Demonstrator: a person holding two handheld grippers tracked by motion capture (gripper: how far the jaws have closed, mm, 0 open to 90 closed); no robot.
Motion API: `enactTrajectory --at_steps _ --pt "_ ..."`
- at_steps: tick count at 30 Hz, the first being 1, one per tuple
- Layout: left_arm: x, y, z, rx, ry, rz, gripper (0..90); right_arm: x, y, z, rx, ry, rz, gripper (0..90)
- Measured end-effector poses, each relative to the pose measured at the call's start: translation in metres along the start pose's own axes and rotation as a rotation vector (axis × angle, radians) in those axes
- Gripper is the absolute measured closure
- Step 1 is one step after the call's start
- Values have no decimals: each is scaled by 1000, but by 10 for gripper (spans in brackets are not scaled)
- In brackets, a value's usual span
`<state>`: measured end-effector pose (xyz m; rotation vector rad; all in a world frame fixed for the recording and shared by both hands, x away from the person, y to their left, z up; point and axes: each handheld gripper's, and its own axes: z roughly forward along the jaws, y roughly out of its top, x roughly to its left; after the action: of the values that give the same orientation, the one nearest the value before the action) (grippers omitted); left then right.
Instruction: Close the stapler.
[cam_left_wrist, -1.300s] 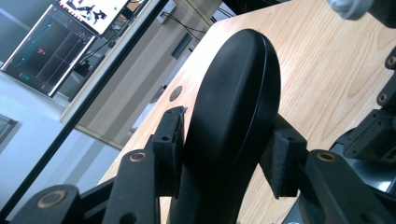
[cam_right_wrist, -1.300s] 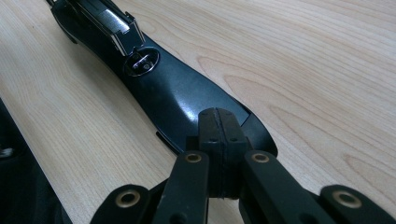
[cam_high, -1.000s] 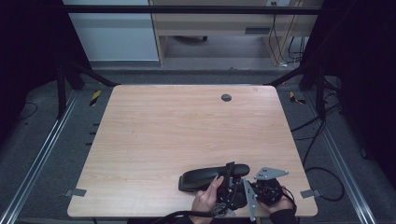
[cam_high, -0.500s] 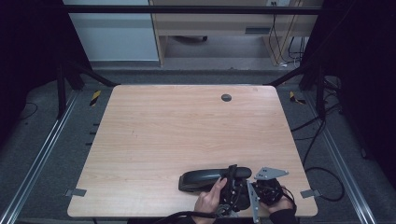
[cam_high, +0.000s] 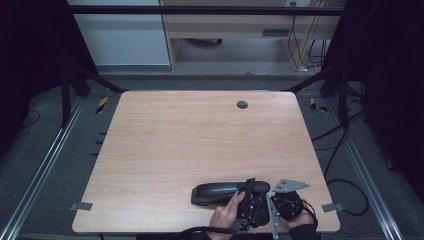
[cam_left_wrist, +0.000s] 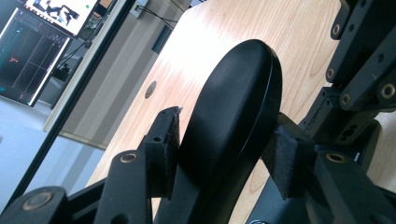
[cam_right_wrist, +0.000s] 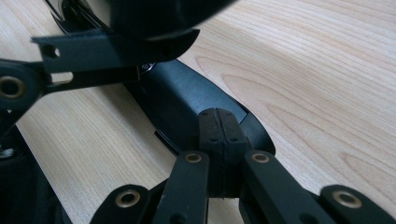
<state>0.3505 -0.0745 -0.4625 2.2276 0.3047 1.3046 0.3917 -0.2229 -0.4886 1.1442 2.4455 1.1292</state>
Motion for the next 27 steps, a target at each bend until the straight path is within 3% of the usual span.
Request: enactTrajectory --at_steps 15,27 --pt "-4 0 3 15 -25 -1 469 -3 -1 -3 -9 -14 9 900" --pt "0 1 -4 16 -76 -6 404 -7 -2 -7 -27 -32 28 900"
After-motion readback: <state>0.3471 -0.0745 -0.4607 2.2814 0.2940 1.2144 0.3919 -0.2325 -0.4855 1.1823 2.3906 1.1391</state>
